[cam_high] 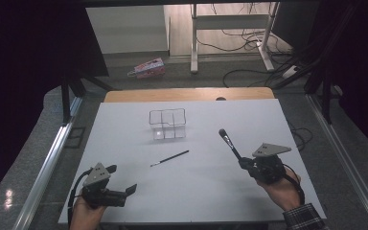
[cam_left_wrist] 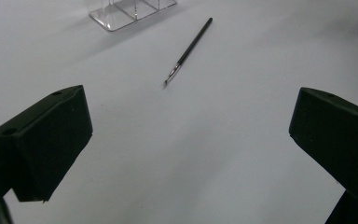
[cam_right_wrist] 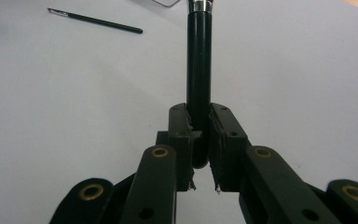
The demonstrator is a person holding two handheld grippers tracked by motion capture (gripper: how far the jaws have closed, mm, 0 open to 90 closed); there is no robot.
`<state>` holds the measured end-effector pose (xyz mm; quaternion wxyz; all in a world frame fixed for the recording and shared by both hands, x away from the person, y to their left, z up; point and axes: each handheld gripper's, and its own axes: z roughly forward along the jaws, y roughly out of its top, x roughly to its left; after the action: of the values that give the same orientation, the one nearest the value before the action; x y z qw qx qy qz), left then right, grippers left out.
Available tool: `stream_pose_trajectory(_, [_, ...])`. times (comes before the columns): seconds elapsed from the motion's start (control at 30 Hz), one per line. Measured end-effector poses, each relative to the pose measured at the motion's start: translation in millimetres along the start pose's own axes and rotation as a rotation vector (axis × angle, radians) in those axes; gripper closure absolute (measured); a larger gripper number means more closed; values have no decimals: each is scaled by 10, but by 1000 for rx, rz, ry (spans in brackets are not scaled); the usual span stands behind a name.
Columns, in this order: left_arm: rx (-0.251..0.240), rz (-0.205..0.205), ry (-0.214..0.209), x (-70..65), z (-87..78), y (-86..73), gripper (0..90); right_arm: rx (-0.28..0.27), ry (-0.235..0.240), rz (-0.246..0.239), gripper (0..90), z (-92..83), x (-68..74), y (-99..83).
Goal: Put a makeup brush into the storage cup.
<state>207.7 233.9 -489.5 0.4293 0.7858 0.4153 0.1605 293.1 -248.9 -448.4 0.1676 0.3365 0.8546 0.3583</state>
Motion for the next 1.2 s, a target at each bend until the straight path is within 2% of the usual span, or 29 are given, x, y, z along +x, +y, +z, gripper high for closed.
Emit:
stream_pose_trajectory(0.17, [-14,-28,-9,-6,6,19,0,-10,1,-15,794,6,22,7])
stream_pose_trajectory(0.7, [-14,-75,-18,9,49,98,0,-35,2,-50,794,20,99,45])
stream_pose_trajectory(1.2, [-81,-109,-90,-17,180,301,0,-61,12,-73,794,48,173,96])
